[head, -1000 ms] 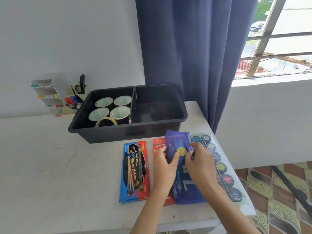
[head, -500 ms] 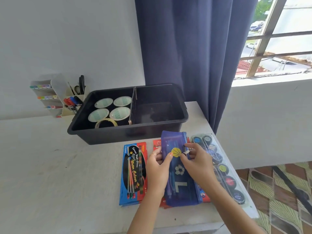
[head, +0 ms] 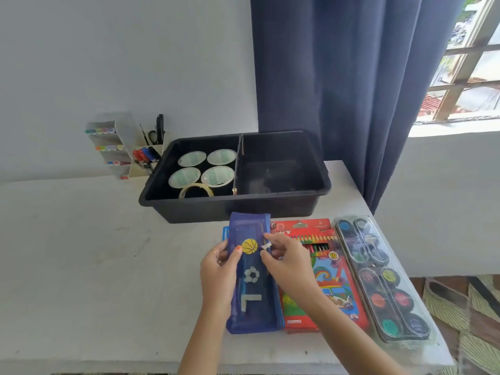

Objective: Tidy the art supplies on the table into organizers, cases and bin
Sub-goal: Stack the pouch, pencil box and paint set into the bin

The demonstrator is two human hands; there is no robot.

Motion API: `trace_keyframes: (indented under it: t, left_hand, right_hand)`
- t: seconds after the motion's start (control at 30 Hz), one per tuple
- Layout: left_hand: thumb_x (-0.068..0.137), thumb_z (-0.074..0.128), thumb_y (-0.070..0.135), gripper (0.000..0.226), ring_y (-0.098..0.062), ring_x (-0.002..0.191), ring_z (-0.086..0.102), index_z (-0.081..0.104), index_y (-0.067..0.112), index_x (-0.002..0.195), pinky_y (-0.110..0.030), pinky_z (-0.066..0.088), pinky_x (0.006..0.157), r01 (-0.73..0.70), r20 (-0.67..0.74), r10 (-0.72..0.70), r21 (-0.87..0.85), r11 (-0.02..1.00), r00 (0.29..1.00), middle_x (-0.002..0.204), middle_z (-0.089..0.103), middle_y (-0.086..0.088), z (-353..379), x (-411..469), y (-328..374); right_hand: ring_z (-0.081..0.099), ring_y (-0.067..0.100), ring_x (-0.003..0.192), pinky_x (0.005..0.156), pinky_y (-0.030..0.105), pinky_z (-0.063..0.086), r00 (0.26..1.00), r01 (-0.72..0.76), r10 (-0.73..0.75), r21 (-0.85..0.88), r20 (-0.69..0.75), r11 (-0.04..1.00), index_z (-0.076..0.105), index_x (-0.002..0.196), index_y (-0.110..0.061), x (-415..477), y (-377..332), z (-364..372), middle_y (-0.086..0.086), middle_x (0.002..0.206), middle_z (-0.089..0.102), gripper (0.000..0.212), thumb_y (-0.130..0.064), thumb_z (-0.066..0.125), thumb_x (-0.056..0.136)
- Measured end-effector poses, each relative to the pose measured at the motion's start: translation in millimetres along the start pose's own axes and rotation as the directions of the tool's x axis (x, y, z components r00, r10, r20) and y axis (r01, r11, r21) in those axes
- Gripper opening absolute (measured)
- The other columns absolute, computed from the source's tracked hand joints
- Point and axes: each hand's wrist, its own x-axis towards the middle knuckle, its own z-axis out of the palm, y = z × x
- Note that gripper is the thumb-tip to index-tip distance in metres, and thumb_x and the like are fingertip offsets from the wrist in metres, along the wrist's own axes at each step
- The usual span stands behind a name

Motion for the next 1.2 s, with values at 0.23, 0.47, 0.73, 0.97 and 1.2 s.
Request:
trace_keyframes:
  t: [0.23,0.47,0.73,0.97,1.2]
  left_hand:
    - [0.088,0.063,0.015,0.024,-0.014,0.085,0.068,0.06,0.017,0.112,-0.021,0.055,0.064,-0.007,0.033,0.009,-0.064,0.998,0.999,0.095,0.07,0.0,10.2,-5.9,6.4]
    - [0.088,0.064,0.02,0.036,-0.006,0.089,0.064,0.056,0.013,0.123,-0.01,0.05,0.061,-0.01,0.161,0.008,0.011,1.0,0.987,0.1,0.067,0.004,54.1,-12.3,9.3]
    - [0.085,0.067,0.028,0.037,-0.008,0.103,0.057,0.054,0.019,0.118,-0.019,0.048,0.08,-0.177,0.133,0.147,0.261,0.949,0.98,0.111,0.059,0.004,73.3,-24.4,7.2]
    - [0.093,0.054,0.013,0.033,-0.003,0.101,0.055,0.053,0.017,0.125,-0.007,0.046,0.081,-0.352,0.248,0.297,0.217,0.91,0.922,0.113,0.056,0.006,118.9,-56.8,38.3]
    - [0.094,0.047,0.019,0.047,-0.023,0.13,0.039,0.038,0.006,0.138,-0.032,0.033,0.106,-0.194,0.426,-0.024,0.461,0.866,0.904,0.14,0.041,-0.008,173.2,-73.1,30.0]
  right_hand:
    - [0.055,-0.003,0.077,0.061,0.005,0.045,0.996,0.004,0.0,0.047,-0.084,0.999,0.062,0.12,-0.017,-0.9,0.0,-7.3,-0.016,0.09,0.06,0.034,-0.012,0.061,0.086]
    - [0.057,-0.006,0.068,0.059,0.008,0.047,0.97,-0.059,0.083,0.111,-0.227,0.992,0.067,0.112,-0.019,0.7,14.2,-46.3,-0.014,0.084,0.064,0.029,-0.01,0.06,0.085]
    - [0.059,0.001,0.078,0.068,0.013,0.05,0.966,-0.058,0.065,0.036,-0.25,0.998,0.066,0.105,-0.022,2.4,26.9,-64.7,-0.015,0.086,0.063,0.023,-0.012,0.058,0.086]
    - [0.059,0.021,0.09,0.08,0.038,0.05,0.889,-0.036,-0.033,-0.142,-0.458,0.989,0.067,0.103,-0.017,11.2,42.3,-110.1,0.003,0.098,0.064,0.024,-0.008,0.059,0.083]
    - [0.059,0.026,0.079,0.074,0.033,0.046,0.887,-0.383,0.28,-0.246,-0.368,0.891,0.066,0.094,-0.007,6.1,74.7,-152.2,0.011,0.077,0.063,0.029,-0.034,0.058,0.088]
